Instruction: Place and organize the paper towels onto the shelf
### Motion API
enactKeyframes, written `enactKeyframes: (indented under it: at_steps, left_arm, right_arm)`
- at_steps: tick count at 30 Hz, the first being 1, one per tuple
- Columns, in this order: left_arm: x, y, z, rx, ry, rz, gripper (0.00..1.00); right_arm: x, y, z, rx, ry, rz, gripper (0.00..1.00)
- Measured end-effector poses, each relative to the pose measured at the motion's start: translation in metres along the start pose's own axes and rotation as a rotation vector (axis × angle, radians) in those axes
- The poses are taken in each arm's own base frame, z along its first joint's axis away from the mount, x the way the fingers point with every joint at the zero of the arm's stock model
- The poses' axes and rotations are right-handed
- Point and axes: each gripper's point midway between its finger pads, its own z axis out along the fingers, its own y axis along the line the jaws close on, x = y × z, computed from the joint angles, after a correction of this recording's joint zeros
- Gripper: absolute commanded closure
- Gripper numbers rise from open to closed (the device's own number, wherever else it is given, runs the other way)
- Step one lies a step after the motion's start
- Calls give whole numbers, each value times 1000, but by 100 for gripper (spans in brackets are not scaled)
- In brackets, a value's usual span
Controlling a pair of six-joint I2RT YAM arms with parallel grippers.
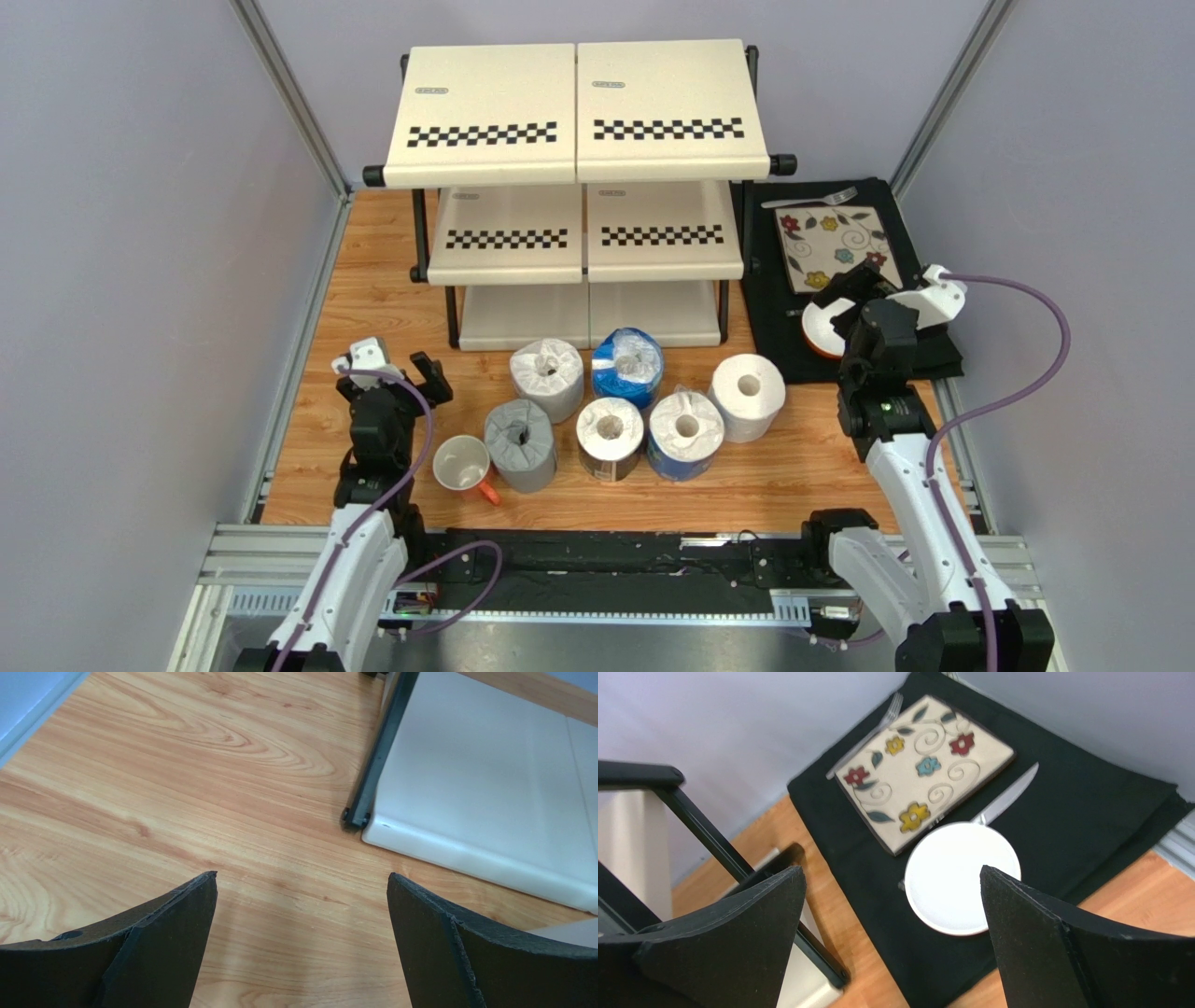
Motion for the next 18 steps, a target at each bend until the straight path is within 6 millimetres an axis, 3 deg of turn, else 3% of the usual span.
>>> enactKeyframes:
  at_steps: [7,14,18]
  left_arm:
    - [-14,-9,0,9,14,-59,1]
    - [-3,-2,-2,-39,54,-104,7]
    - [0,-9,-4,-18,144,-75,11]
  right_arm:
    - [18,-6,-1,49,102,-3,0]
    - [31,-9,-4,64,156,20,1]
    - [37,-9,-6,61,195,9,1]
